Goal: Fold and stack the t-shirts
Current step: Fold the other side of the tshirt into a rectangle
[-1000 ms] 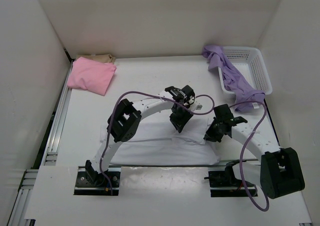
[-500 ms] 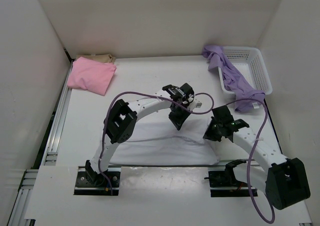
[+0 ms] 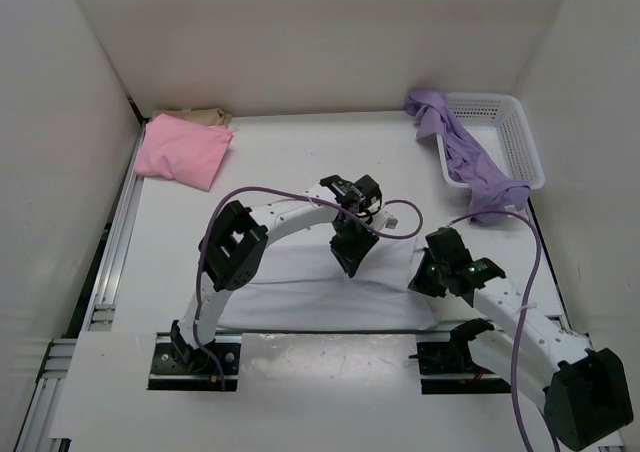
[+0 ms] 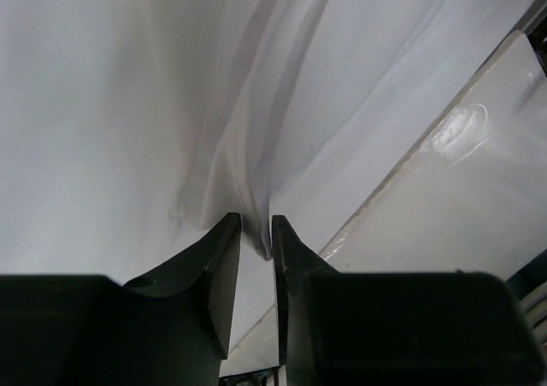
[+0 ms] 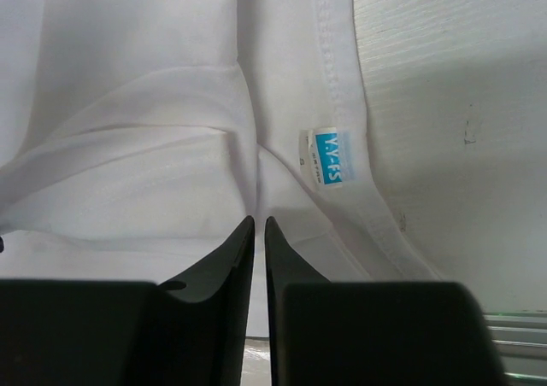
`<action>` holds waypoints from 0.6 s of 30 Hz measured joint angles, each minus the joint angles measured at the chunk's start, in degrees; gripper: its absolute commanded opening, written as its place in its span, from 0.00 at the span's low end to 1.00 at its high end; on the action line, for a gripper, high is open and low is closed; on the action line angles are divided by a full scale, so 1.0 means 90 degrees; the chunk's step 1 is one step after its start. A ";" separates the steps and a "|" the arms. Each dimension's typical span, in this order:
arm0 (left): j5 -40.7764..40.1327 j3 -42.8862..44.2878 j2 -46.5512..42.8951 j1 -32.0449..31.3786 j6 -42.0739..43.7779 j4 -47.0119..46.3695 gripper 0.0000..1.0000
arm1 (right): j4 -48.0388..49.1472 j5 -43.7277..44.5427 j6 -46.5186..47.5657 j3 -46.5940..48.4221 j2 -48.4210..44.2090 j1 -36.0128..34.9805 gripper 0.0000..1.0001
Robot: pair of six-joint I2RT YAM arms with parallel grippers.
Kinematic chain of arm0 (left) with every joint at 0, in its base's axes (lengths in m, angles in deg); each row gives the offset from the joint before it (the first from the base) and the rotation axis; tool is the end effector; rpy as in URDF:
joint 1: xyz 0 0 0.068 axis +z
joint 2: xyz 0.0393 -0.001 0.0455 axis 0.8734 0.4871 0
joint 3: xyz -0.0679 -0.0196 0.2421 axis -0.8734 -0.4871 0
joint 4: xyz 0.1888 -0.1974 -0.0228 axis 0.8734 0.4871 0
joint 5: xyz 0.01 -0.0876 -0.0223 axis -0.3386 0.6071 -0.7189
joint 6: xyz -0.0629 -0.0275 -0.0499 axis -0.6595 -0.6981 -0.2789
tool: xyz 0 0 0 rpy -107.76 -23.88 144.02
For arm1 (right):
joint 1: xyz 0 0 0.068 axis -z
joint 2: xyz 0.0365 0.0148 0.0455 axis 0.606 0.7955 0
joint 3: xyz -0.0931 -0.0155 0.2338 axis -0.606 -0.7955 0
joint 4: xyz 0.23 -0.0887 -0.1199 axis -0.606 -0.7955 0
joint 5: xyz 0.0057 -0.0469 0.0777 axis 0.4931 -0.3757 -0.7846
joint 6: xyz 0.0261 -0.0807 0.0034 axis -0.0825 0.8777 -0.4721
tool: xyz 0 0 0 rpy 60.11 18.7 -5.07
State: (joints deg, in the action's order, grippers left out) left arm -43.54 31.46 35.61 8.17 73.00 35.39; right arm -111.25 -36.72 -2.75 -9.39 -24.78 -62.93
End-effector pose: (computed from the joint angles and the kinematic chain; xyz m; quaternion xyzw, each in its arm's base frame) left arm 0.2351 -0.3565 0.1359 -0.4411 -0.8737 0.2011 0.0390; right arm 0.1851 0.0836 0.1206 0.1646 0.9455 0.1347 0.2465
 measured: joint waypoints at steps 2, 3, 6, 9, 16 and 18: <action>0.0109 0.0000 -0.0002 0.0000 0.0000 0.0027 0.35 | -0.0005 -0.0005 0.0027 0.0000 -0.0051 0.0000 0.18; 0.0158 0.0000 -0.0002 0.0000 0.0000 0.0041 0.36 | -0.0015 -0.0005 0.0046 -0.0002 -0.0083 0.0000 0.22; 0.0313 0.0000 -0.0002 -0.0019 0.0002 0.0102 0.42 | -0.0046 0.0058 0.0104 -0.0002 -0.0260 -0.0002 0.30; 0.0420 -0.0027 0.0000 -0.0100 0.0000 0.0175 0.48 | -0.0075 0.0134 0.0153 0.0083 -0.0350 0.0000 0.35; 0.0515 -0.0590 -0.0002 -0.0542 -0.0005 0.0267 0.48 | 0.0321 -0.0107 0.0182 0.0724 0.0765 0.0112 0.21; 0.0517 -0.0682 -0.0002 -0.0610 -0.0007 0.0301 0.49 | 0.0512 -0.0209 0.0114 0.0738 0.1047 0.0172 0.16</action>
State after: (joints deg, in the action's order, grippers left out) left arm -38.88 25.32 35.59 2.68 72.93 38.10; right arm -106.63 -38.60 -1.73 -2.74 -15.36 -61.38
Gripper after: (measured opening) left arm 0.482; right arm 0.205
